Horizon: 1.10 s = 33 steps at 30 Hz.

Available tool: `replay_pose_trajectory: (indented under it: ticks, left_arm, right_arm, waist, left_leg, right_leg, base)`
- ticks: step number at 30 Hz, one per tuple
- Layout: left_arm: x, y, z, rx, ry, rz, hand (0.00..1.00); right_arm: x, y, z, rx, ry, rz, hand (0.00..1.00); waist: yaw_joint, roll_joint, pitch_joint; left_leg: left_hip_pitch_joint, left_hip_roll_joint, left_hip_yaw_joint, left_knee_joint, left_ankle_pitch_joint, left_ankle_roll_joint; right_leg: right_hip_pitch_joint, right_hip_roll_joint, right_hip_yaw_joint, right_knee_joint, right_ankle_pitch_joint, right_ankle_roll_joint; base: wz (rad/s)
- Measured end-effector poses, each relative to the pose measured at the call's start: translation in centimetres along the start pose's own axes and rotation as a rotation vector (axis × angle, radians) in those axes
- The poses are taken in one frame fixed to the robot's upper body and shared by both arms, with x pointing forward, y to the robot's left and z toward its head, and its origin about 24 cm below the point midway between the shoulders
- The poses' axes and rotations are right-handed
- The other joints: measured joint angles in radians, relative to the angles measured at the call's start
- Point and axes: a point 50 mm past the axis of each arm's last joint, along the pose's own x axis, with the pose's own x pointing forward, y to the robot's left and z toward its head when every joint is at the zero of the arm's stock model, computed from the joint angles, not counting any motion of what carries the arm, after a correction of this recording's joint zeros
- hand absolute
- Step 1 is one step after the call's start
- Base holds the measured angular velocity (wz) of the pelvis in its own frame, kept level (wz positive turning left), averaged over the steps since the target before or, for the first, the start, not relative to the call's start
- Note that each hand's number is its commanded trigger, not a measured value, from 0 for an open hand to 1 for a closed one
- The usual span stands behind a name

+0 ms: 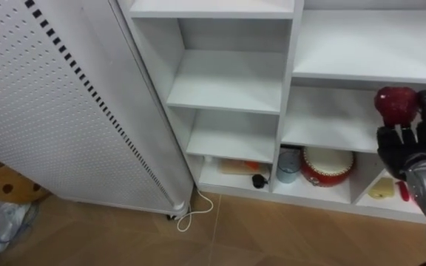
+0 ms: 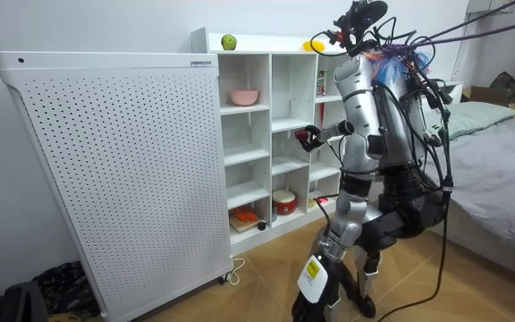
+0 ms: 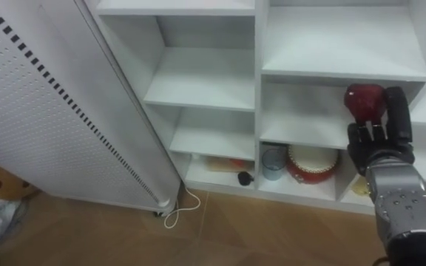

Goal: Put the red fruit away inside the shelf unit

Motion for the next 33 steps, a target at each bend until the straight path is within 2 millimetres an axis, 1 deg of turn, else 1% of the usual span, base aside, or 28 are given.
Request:
replay_pose_trajectory:
  ticks: [1, 5, 14, 21, 23, 25, 29, 33]
  left_arm:
    - [0.0, -0.1, -0.1, 0.001, 0.002, -0.002, 0.0]
    - [-0.2, -0.2, -0.5, 0.003, 0.01, -0.006, 0.0]
    - [-0.2, -0.2, -0.4, -0.002, -0.001, -0.007, 0.0]
    - [-0.3, -0.3, -0.6, -0.004, -0.007, -0.009, 0.0]
    - [-0.4, -0.4, -0.9, 0.0, -0.006, -0.012, 0.0]
    - [-0.6, -0.6, -1.2, 0.003, -0.002, -0.016, 0.0]
    - [-0.9, -0.9, -2.2, 0.007, 0.021, -0.027, 0.0]
    - [-1.1, -1.1, -2.5, 0.008, 0.03, -0.031, 0.0]
  right_arm:
    - [0.0, 0.0, 0.1, 0.0, -0.003, -0.006, 0.0]
    - [0.0, 0.1, 0.6, 0.001, -0.022, -0.027, 0.0]
    - [-0.2, 0.5, 1.6, 0.039, -0.067, -0.074, 0.0]
    - [-0.4, 1.0, 1.6, 0.061, -0.064, -0.086, 0.0]
    - [-0.4, 1.0, 1.7, 0.073, -0.063, -0.086, 0.0]
    - [-0.4, 1.0, 1.8, 0.083, -0.067, -0.088, 0.0]
    - [-0.4, 1.0, 2.3, 0.11, -0.082, -0.089, 0.0]
    - [-0.4, 1.0, 2.3, 0.112, -0.086, -0.089, 0.0]
  waist:
    - [0.0, 0.0, 0.0]
    - [0.0, 0.0, -0.0002]
    - [0.0, 0.004, -0.0026]
    - [0.001, 0.007, -0.0034]
    - [0.0, 0.01, -0.0054]
    - [-0.002, 0.013, -0.0069]
    - [-0.003, 0.023, -0.0135]
    - [-0.004, 0.024, -0.0143]
  left_leg:
    - [0.0, 0.0, 0.0, 0.0, 0.0, 0.0]
    - [-0.007, 0.0, 0.0, 0.001, -0.001, 0.0]
    - [-0.01, 0.001, 0.001, 0.001, -0.002, 0.002]
    - [-0.01, 0.0, 0.0, 0.0, -0.006, 0.003]
    - [-0.01, -0.004, 0.0, 0.0, -0.006, 0.004]
    - [-0.009, -0.014, -0.001, -0.001, -0.007, 0.005]
    - [-0.008, -0.024, -0.004, 0.002, -0.009, 0.01]
    - [-0.006, -0.033, -0.007, 0.004, -0.01, 0.011]
  right_leg:
    - [0.0, 0.0, 0.0, 0.002, -0.003, 0.003]
    - [-0.007, -0.002, -0.001, 0.006, -0.007, -0.001]
    - [-0.011, -0.003, -0.006, 0.009, -0.013, -0.008]
    - [-0.011, -0.005, -0.006, 0.009, -0.019, -0.002]
    - [-0.011, -0.009, -0.006, 0.011, -0.022, 0.0]
    - [-0.012, -0.016, -0.005, 0.017, -0.027, 0.005]
    - [-0.011, -0.034, -0.014, 0.031, -0.037, 0.009]
    - [-0.008, -0.045, -0.017, 0.04, -0.044, 0.013]
  base:
    - [0.06]
    - [0.02]
    - [0.0]
    - [0.0]
    - [0.05]
    - [0.09]
    - [0.1]
    - [0.08]
